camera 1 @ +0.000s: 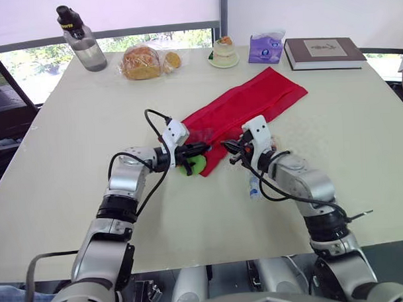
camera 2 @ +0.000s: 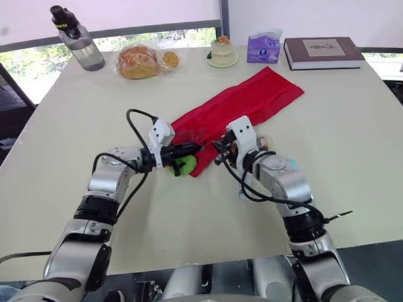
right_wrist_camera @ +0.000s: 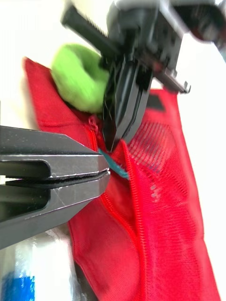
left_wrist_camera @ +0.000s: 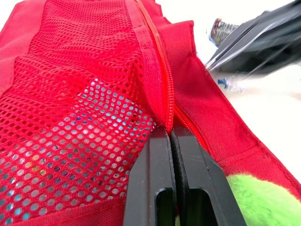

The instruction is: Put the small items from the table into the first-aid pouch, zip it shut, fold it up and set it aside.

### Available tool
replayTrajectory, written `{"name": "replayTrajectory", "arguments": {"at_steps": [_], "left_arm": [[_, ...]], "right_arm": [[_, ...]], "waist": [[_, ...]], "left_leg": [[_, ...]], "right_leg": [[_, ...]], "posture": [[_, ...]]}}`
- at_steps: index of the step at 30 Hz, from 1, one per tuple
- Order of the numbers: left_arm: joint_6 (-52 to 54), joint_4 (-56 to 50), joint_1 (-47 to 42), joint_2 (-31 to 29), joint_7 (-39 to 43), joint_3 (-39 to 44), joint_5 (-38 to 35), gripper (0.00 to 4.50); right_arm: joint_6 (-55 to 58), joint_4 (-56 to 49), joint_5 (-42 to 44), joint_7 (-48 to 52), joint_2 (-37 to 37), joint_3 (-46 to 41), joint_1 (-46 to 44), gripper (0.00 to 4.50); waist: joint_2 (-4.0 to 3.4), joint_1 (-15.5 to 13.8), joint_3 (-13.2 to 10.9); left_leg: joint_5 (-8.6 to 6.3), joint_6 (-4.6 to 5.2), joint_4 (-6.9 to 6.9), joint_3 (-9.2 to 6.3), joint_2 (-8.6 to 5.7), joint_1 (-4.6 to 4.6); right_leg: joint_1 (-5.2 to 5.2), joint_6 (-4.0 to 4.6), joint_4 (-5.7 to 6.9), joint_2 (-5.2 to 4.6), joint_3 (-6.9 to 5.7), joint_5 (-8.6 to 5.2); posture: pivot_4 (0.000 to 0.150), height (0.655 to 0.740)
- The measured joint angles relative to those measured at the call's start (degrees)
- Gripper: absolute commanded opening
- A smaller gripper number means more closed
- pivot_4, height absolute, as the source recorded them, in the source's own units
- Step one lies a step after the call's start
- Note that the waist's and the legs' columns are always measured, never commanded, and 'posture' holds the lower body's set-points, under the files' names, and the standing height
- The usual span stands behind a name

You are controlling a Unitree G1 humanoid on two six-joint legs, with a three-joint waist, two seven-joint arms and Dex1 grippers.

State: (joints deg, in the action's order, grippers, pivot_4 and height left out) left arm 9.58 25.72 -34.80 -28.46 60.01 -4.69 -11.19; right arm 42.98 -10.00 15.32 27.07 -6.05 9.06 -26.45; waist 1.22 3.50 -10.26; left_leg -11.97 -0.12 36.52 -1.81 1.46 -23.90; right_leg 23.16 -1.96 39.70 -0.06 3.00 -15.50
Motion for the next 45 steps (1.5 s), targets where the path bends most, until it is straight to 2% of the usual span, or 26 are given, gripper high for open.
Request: {"name": "replayTrajectory", "arguments": {"at_steps": [10, 11, 12, 13, 14, 15, 17, 18, 19, 22, 24, 28, 30, 31, 33, 36, 40, 45], "left_arm": [[-13.60, 4.39, -0.87, -10.57, -0.97, -1.84, 9.48, 0.00], [-15.18, 5.43, -1.41, -11.11, -1.76, -2.30, 10.73, 0.00], [-16.51, 6.31, -1.65, -11.79, -2.41, -2.55, 11.74, 0.00], [-18.64, 8.34, -2.44, -12.74, -3.72, -2.73, 13.56, 0.00], [-19.17, 9.17, -2.70, -13.14, -4.25, -2.75, 14.14, 0.00], [-19.71, 10.19, -3.28, -13.16, -5.15, -2.84, 14.79, 0.00], [-21.31, 14.69, -5.22, -13.49, -9.60, -2.91, 17.42, 0.00], [-21.48, 15.52, -5.60, -13.61, -10.40, -2.95, 18.01, 0.00], [-21.70, 16.19, -5.94, -13.69, -11.18, -2.96, 18.54, 0.00], [-22.82, 18.43, -6.95, -14.25, -12.83, -3.21, 20.10, 0.00], [-23.01, 19.62, -7.59, -14.50, -12.90, -3.20, 20.25, 0.00], [-23.02, 20.42, -8.03, -14.52, -12.79, -2.85, 20.05, 1.23], [-22.50, 20.38, -8.33, -14.62, -11.69, -2.25, 19.15, 2.13], [-21.72, 19.72, -8.30, -14.55, -9.68, -1.56, 17.39, 2.46], [-20.46, 17.89, -8.07, -14.22, -6.50, -0.50, 14.76, 3.46], [-16.17, 12.01, -7.47, -13.60, -1.46, 0.78, 9.87, 4.44], [-8.76, 4.77, -7.81, -11.14, -0.24, 0.98, 7.26, 4.44], [-4.57, 4.70, -11.97, -5.77, -3.80, -0.51, 8.24, 4.44]], "right_arm": [[-11.67, -12.80, 7.29, 10.81, -14.15, -11.04, 11.67, 0.02], [-12.09, -13.40, 8.26, 11.71, -15.37, -12.26, 12.83, 0.51], [-12.20, -14.02, 9.16, 12.54, -16.58, -13.22, 13.93, 0.82], [-12.54, -14.83, 10.74, 13.91, -18.57, -15.35, 15.82, 1.44], [-12.59, -15.01, 11.28, 14.22, -19.01, -16.40, 16.38, 1.77], [-12.67, -15.35, 12.09, 14.80, -19.80, -17.33, 17.08, 2.40], [-12.39, -17.99, 16.28, 17.25, -23.37, -22.01, 20.65, 3.01], [-12.21, -18.57, 17.15, 17.58, -23.77, -22.97, 21.15, 3.01], [-11.94, -19.25, 18.23, 17.86, -24.40, -23.71, 21.81, 3.76], [-10.63, -22.87, 23.36, 18.87, -26.71, -26.91, 25.54, 4.45], [-10.19, -24.79, 25.97, 18.40, -27.51, -28.62, 26.52, 4.45], [-10.21, -25.64, 26.97, 17.15, -27.87, -28.97, 27.17, 4.50], [-10.30, -25.64, 27.14, 16.48, -27.98, -29.06, 27.41, 4.50], [-10.52, -25.65, 27.16, 16.13, -28.16, -29.08, 27.49, 4.50], [-10.72, -25.66, 27.14, 15.87, -28.52, -29.08, 27.72, 4.50], [-10.77, -25.96, 27.38, 14.91, -28.58, -29.08, 27.72, 4.50], [-9.27, -27.61, 28.01, 11.02, -29.23, -28.57, 26.24, 4.50], [-6.99, -28.70, 28.21, 7.26, -29.63, -26.67, 24.21, 4.50]], "waist": [[0.02, -0.19, -0.02], [0.02, -0.32, -0.02], [0.02, -0.34, -0.02], [0.02, -0.33, -0.02], [0.02, -0.28, -0.02], [0.01, -0.30, -0.03], [0.02, -0.50, -0.03], [0.02, -0.49, -0.03], [0.02, -0.49, -0.03], [0.04, -0.79, -0.04], [0.04, -0.80, -0.04], [0.05, -1.04, -0.05], [0.05, -1.11, -0.05], [0.05, -1.11, -0.05], [0.06, -1.22, -0.05], [0.05, -1.31, -0.05], [0.05, -1.42, -0.05], [0.05, -1.67, -0.05]], "left_leg": [[0.00, 0.00, -0.04, 0.09, 0.00, -0.03], [0.00, 0.00, -0.04, 0.15, 0.00, -0.03], [0.00, 0.00, -0.04, 0.20, 0.01, -0.02], [0.00, 0.00, -0.04, 0.29, 0.02, -0.02], [0.00, 0.00, -0.04, 0.32, 0.04, 0.00], [0.00, 0.00, -0.04, 0.33, 0.05, 0.00], [0.00, 0.00, -0.03, 0.37, 0.05, 0.01], [0.00, 0.00, -0.03, 0.38, 0.05, 0.01], [0.00, 0.00, -0.03, 0.39, 0.06, 0.02], [0.00, 0.00, -0.03, 0.41, 0.08, 0.02], [0.00, 0.00, -0.03, 0.47, 0.10, 0.03], [0.00, 0.00, -0.01, 0.51, 0.09, 0.02], [0.00, 0.00, -0.01, 0.53, 0.08, 0.02], [0.00, 0.00, -0.01, 0.53, 0.08, -0.01], [0.00, 0.00, -0.01, 0.50, 0.09, -0.09], [0.00, 0.00, -0.01, 0.46, 0.08, -0.20], [0.00, 0.00, 0.01, 0.37, 0.04, -0.34], [0.00, 0.00, 0.21, 0.06, 0.01, -0.63]], "right_leg": [[0.00, -0.13, -0.13, -0.01, 0.02, -0.08], [0.00, -0.13, -0.13, -0.01, 0.01, -0.08], [0.00, -0.14, -0.14, 0.00, 0.03, -0.09], [0.00, -0.15, -0.14, 0.00, 0.04, -0.10], [0.00, -0.15, -0.14, 0.01, 0.05, -0.10], [0.00, -0.15, -0.14, 0.01, 0.05, -0.10], [0.00, -0.17, -0.14, 0.03, 0.05, -0.11], [0.00, -0.17, -0.14, 0.03, 0.05, -0.10], [0.00, -0.18, -0.14, 0.03, 0.05, -0.11], [0.00, -0.17, -0.14, 0.05, 0.06, -0.11], [0.00, -0.18, -0.15, 0.04, 0.09, -0.11], [0.00, -0.18, -0.15, 0.02, 0.10, -0.11], [0.00, -0.18, -0.16, 0.01, 0.12, -0.11], [0.00, -0.18, -0.18, 0.01, 0.12, -0.11], [0.00, -0.17, -0.27, 0.00, 0.07, -0.10], [0.00, -0.15, -0.42, -0.02, 0.03, -0.09], [0.00, -0.12, -0.59, -0.04, -0.04, -0.04], [0.01, -0.13, -0.69, -0.02, -0.37, -0.03]], "posture": [[0.150, 0.7400], [0.150, 0.7400], [0.150, 0.7400], [0.150, 0.7400], [0.150, 0.7400], [0.150, 0.7400], [0.150, 0.7400], [0.150, 0.7400], [0.150, 0.7400], [0.150, 0.7400], [0.150, 0.7400], [0.150, 0.7400], [0.150, 0.7400], [0.150, 0.7400], [0.150, 0.7400], [0.150, 0.7400], [0.150, 0.7400], [0.150, 0.7400]]}}
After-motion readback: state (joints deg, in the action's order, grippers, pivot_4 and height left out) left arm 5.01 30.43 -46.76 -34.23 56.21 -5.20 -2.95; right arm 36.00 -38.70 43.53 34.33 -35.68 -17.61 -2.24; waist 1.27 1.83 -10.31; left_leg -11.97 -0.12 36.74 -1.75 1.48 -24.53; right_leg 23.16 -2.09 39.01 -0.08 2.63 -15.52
